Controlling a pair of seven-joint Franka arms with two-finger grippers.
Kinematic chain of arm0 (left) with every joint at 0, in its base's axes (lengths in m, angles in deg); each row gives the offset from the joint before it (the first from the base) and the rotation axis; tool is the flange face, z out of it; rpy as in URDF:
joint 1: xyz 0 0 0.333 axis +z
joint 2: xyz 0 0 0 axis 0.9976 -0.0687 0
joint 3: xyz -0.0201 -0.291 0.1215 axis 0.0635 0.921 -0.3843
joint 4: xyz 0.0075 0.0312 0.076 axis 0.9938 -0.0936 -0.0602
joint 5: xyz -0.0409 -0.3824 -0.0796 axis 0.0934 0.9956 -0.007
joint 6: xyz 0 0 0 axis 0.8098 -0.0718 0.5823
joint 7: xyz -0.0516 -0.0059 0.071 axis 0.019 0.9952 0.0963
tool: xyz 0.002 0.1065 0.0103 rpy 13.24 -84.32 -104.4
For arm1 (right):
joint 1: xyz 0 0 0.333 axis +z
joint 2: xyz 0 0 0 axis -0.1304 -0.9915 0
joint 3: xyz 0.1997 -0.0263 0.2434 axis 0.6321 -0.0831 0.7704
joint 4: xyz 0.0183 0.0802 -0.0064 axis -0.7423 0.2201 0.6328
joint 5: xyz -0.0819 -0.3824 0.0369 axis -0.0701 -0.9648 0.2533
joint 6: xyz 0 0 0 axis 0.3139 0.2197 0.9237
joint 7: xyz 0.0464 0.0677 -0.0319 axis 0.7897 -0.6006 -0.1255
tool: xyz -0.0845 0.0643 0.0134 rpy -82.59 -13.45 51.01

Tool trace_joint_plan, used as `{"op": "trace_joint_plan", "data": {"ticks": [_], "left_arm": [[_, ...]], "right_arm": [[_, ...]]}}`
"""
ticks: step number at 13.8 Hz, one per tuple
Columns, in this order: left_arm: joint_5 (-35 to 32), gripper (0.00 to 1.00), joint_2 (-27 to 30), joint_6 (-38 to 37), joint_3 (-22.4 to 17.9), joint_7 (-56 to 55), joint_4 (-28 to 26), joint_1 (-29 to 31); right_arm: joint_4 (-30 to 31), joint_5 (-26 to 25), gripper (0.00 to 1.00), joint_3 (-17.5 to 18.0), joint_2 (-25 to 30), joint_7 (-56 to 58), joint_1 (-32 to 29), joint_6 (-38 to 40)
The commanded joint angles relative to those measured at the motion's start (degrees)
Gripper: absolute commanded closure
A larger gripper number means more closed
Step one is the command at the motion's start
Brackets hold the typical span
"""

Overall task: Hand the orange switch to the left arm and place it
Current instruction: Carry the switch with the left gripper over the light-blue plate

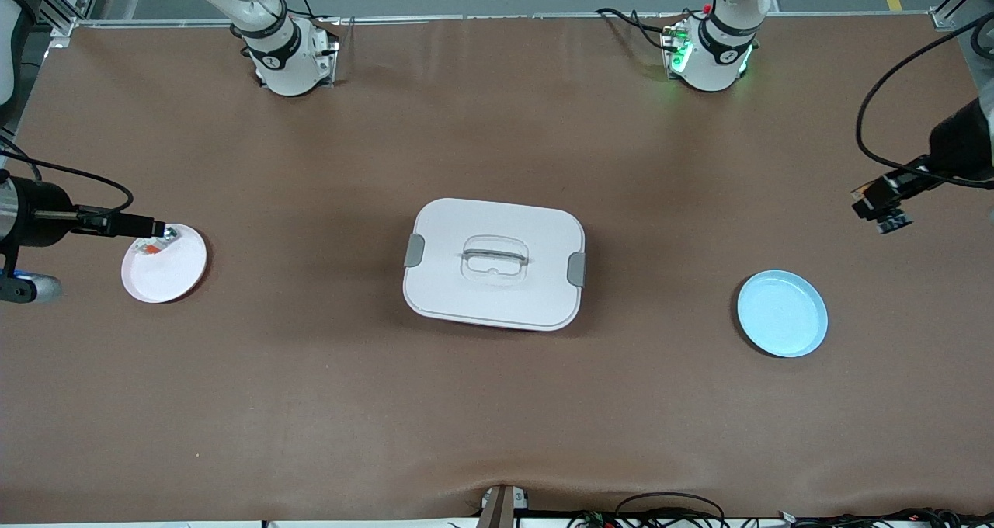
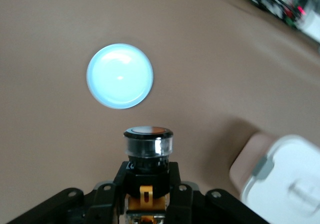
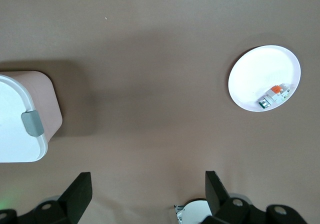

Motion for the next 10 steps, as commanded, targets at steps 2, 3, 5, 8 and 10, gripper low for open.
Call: {"op": "trace_joint_plan", "data": {"ticks": [2,3,5,8,10], "left_arm": [[-4.28,0.99,-1.85,-1.05,0.41,-14.72,-1.44,0.67],[-5.25,0.99,-2.38,-0.96,0.41,-16.66,-2.14,0.67],[-5.53,0.99,-2.73,1.31,0.41,-22.45,-3.99,2.50],[-5.88,0.99,-2.73,8.42,0.41,-26.42,-8.81,4.52],[-8.06,0.99,-2.99,14.48,0.41,-27.74,-13.29,4.89]], "right_arm": [[2.32,-1.22,0.00,0.87,1.44,0.98,-0.86,-0.03],[2.85,-1.22,0.00,0.87,1.52,0.98,-0.95,-0.12],[3.29,-2.27,0.00,0.87,1.61,0.98,-0.86,-0.04],[3.91,-2.98,0.00,0.87,1.53,2.73,-0.86,-0.39],[4.25,-3.06,0.00,0.96,1.26,2.73,-0.78,-0.65]]}}
